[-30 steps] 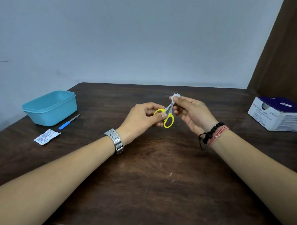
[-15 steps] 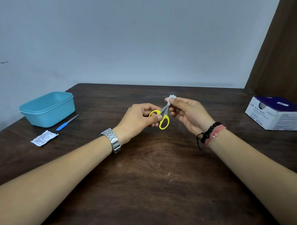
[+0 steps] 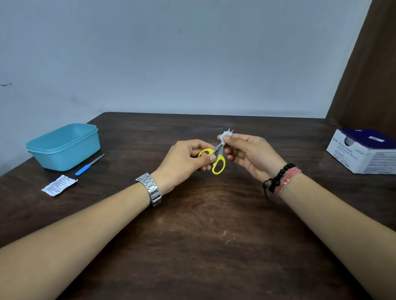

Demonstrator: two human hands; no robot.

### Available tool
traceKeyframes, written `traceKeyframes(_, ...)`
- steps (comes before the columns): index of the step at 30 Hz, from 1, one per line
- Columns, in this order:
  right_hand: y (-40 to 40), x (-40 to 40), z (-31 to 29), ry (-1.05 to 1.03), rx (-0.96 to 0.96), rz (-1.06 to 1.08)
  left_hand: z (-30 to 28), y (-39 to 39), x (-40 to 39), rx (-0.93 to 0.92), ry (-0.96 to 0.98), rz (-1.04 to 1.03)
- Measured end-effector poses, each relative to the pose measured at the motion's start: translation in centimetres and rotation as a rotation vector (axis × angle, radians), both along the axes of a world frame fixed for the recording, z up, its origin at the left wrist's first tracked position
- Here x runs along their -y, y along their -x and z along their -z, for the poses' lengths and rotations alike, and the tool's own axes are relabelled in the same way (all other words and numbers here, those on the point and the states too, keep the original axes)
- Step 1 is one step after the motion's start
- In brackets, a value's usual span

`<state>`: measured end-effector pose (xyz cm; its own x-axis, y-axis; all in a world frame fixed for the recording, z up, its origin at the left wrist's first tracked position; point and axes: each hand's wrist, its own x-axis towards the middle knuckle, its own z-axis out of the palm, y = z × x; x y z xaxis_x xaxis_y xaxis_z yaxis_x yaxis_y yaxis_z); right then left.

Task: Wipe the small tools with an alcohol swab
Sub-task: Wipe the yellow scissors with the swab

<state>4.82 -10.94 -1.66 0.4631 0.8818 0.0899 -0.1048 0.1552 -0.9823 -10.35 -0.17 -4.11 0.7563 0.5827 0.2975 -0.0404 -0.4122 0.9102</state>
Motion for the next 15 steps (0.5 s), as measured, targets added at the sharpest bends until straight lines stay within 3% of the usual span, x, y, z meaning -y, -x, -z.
traceKeyframes(15,-0.36,-0.13,-0.22,-0.043,-0.010,0.055,-0.12,-0.15,0.03,0.014,-0.009,-0.001)
